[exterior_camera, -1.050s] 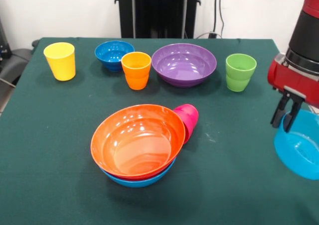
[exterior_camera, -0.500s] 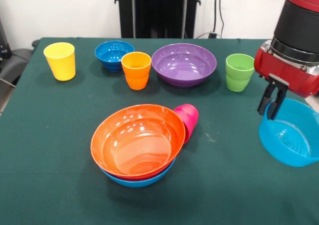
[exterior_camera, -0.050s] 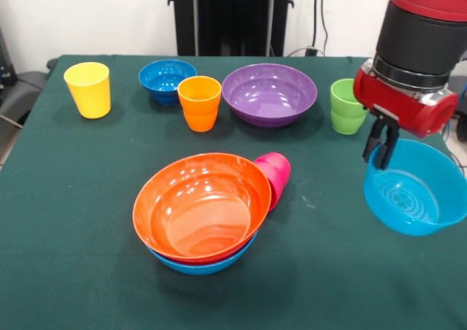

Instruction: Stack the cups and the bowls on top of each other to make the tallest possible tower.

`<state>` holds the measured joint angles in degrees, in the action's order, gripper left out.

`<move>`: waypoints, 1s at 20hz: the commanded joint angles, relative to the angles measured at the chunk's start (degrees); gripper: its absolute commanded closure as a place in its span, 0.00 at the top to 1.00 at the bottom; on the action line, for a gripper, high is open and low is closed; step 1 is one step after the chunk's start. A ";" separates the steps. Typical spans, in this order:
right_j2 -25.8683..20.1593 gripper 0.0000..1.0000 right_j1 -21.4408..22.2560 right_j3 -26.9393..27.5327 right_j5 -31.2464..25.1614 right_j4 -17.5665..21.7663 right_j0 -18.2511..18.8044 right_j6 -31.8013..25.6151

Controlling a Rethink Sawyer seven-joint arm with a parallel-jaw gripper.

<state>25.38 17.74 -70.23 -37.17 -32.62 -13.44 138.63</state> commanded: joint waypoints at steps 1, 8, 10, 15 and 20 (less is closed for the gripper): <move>-11.40 0.00 2.88 -9.42 4.60 -1.21 2.53 3.35; -14.48 0.00 5.53 -13.79 6.31 -0.80 5.00 2.01; -15.28 0.00 6.15 -14.63 6.63 -0.42 5.66 1.58; -17.42 0.00 8.07 -16.82 7.96 0.35 7.80 0.20; -18.71 0.00 9.81 -17.69 6.84 1.63 9.83 -1.06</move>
<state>15.65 25.22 -82.81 -31.74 -32.96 -6.03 138.63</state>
